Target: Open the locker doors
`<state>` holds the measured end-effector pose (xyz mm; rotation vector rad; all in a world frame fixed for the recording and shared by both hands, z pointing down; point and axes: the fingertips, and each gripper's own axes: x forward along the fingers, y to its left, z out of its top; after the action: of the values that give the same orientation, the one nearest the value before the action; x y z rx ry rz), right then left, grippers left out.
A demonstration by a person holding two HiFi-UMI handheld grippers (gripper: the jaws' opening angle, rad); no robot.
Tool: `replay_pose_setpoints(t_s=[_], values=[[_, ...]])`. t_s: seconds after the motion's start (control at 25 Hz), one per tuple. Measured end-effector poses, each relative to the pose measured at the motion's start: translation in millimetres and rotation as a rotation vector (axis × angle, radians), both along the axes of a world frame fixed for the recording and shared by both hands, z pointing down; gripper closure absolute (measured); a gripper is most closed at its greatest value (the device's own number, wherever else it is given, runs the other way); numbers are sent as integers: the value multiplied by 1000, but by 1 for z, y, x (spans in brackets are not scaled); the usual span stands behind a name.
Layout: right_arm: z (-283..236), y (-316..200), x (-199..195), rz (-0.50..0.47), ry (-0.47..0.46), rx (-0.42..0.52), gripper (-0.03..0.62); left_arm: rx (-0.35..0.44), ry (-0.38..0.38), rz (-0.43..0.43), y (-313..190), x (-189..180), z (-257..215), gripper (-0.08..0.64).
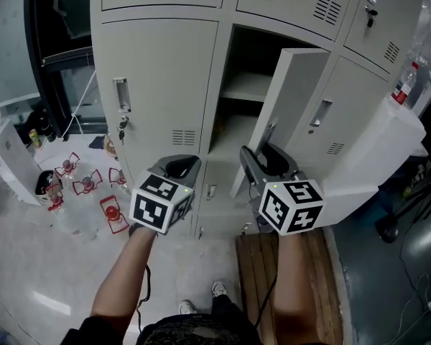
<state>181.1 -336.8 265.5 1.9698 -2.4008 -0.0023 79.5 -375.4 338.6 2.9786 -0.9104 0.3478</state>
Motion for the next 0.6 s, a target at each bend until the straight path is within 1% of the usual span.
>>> replay_pose_setpoints(t_s=[0.36,0.48,0.6], values=[[0,31,24,21,2,2,426,2,16,52,19,34,-5,561],[0,41,33,10,3,5,442,7,16,63,27,50,-9,561],[0,51,42,-14,18,-5,442,11,16,71,37,67,-11,561]])
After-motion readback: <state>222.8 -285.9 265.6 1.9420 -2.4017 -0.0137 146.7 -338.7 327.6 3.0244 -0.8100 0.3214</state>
